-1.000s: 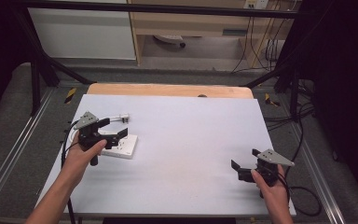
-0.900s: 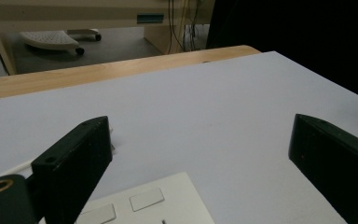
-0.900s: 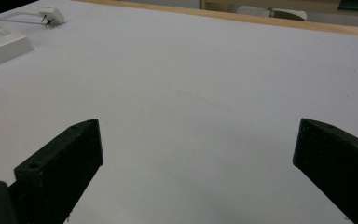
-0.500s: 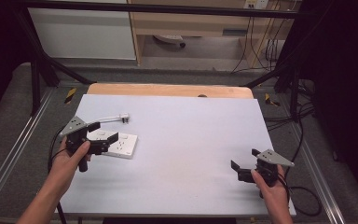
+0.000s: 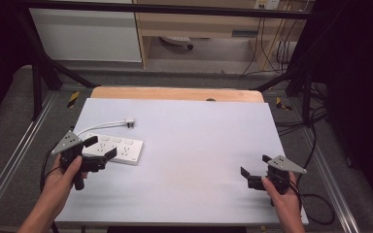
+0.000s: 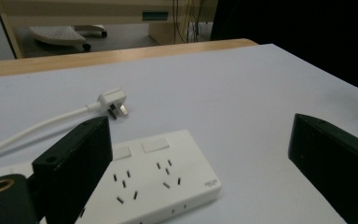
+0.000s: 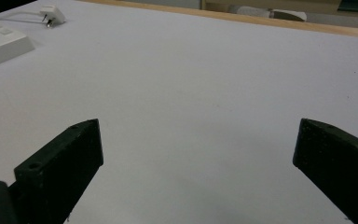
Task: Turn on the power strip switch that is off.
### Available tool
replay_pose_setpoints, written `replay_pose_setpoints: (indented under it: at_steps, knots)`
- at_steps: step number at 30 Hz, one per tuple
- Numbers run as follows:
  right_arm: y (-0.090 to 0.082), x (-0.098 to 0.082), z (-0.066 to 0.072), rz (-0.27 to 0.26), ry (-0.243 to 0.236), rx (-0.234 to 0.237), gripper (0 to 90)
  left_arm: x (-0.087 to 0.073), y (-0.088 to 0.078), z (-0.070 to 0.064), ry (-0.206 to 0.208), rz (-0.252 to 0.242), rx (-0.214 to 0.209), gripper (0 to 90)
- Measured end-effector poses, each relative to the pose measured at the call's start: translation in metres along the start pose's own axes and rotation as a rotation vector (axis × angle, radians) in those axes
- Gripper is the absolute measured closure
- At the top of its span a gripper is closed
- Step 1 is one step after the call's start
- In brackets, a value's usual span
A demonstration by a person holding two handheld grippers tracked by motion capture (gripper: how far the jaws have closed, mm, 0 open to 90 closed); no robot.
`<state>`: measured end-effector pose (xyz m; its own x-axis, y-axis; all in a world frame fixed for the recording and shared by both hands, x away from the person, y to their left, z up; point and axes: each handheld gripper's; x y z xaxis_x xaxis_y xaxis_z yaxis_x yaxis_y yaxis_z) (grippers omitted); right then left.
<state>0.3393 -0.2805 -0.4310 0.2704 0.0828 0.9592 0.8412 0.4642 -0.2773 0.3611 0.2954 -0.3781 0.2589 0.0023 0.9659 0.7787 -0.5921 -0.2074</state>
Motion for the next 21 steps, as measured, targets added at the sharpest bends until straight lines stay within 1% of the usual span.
replay_pose_setpoints:
  at_steps: [5,9,14,18,20,21]
  knots:
    - [0.000,0.000,0.000,-0.001,-0.003,0.000,2.1,-0.011,-0.014,0.000,0.000,-0.002,0.010,6.8]
    - [0.000,0.000,0.001,0.003,-0.004,-0.002,2.1,-0.019,-0.022,0.001,0.011,0.005,0.022,6.9]
    - [0.001,-0.001,0.001,0.008,-0.009,-0.005,2.2,-0.032,-0.026,0.000,0.014,0.023,0.033,7.1]
    - [0.001,-0.001,0.000,0.012,-0.009,-0.014,2.4,-0.045,-0.029,-0.003,0.029,0.035,0.031,7.4]
    - [0.001,-0.001,-0.001,0.013,-0.009,-0.018,2.3,-0.050,-0.029,-0.005,0.052,0.060,0.035,7.3]
    - [0.001,-0.002,-0.001,0.014,-0.006,-0.022,2.3,-0.053,-0.028,-0.006,0.054,0.067,0.024,7.4]
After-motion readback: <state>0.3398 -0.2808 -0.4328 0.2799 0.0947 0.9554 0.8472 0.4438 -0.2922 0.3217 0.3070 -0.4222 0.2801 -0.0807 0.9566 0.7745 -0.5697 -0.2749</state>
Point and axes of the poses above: each handheld gripper's, and its own axes: y roughly forward along the jaws, x roughly out of its top, z roughly to its left, and after that the axes turned 9 degrees about -z, right-handed
